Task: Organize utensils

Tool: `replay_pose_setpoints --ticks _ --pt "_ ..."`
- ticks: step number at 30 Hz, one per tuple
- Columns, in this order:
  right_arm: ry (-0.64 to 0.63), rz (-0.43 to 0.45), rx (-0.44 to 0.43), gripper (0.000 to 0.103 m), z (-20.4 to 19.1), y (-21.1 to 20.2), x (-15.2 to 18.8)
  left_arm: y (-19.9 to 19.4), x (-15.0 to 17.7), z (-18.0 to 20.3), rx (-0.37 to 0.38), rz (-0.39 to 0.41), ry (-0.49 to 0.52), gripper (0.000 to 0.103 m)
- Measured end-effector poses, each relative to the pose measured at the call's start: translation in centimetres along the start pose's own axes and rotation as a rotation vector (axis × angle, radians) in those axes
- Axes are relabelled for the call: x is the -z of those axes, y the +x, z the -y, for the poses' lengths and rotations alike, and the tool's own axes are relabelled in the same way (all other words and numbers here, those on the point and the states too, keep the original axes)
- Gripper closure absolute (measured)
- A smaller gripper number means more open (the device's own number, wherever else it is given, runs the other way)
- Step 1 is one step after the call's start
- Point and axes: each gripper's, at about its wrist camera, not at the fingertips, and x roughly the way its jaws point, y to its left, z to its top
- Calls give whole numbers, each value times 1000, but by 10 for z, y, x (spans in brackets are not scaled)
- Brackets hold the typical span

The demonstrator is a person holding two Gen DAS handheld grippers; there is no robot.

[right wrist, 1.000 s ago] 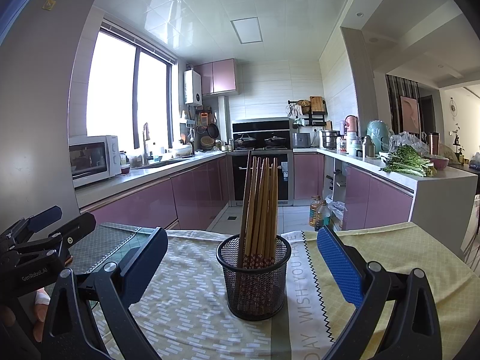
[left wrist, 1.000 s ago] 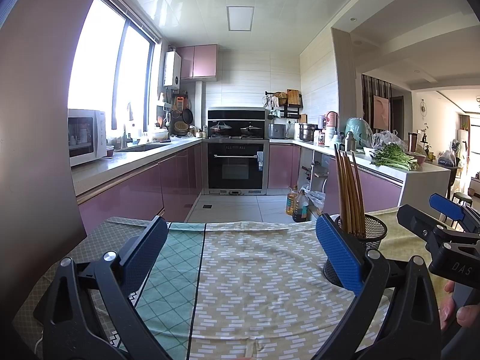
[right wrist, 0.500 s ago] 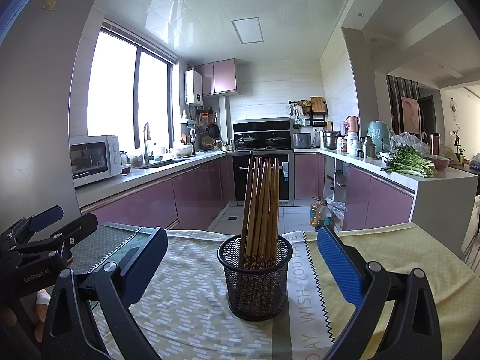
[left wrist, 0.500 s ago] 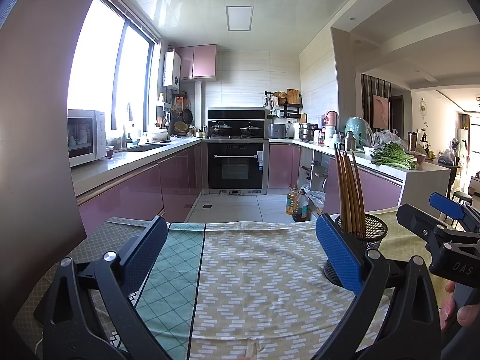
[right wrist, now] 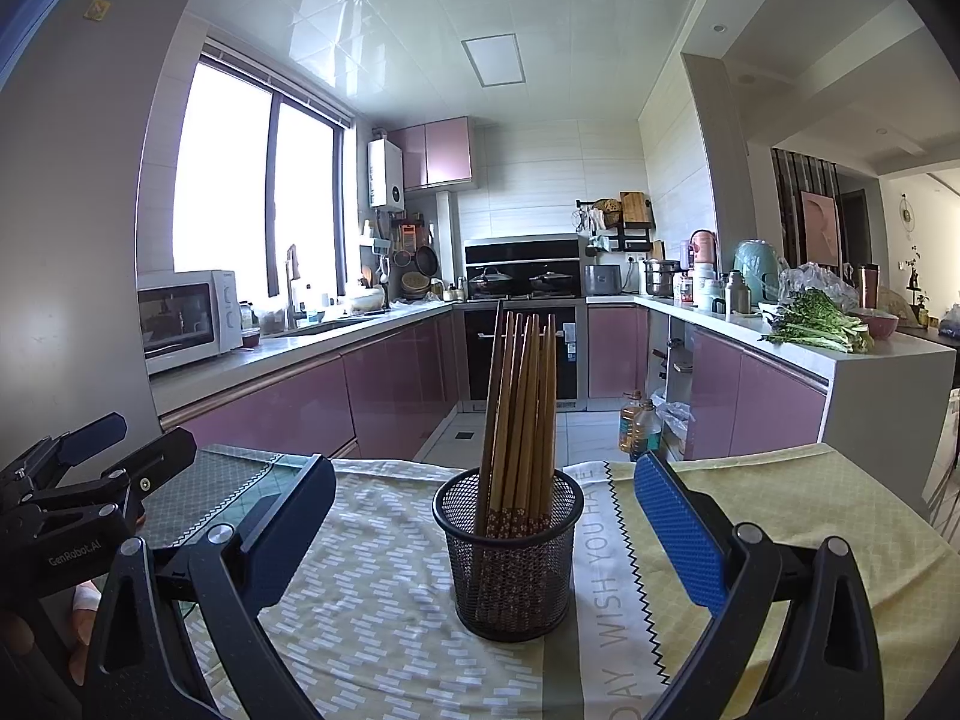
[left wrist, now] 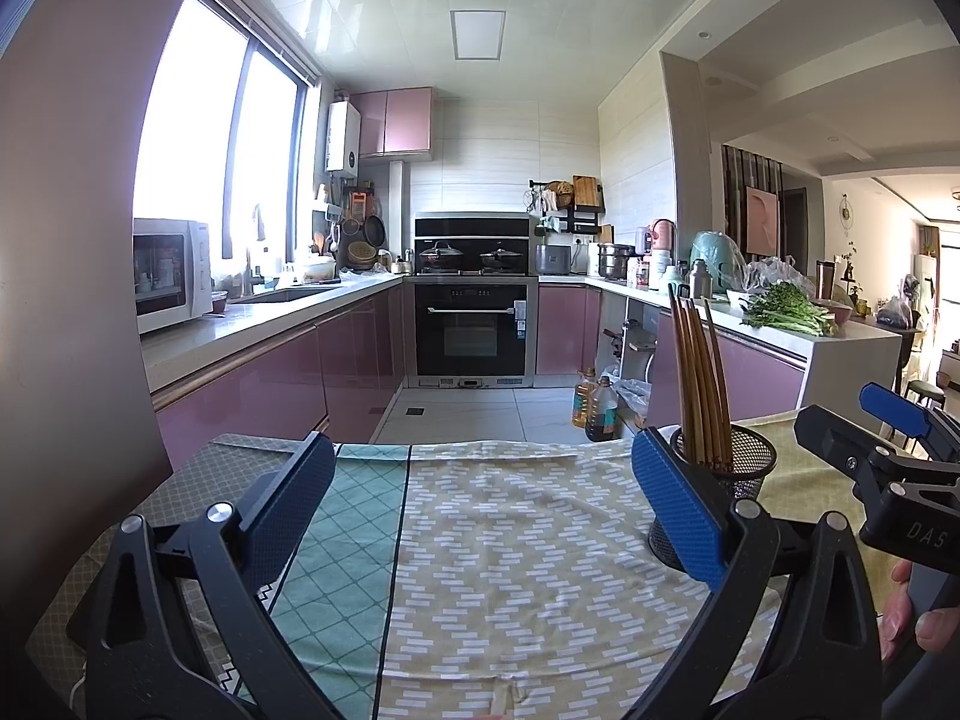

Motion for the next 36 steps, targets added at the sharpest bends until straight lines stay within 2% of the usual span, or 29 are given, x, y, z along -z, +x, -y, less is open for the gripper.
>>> replay_pose_setpoints --ticks 36 --pt "6 -4 1 6 2 1 3 1 0 -1 -4 -1 7 6"
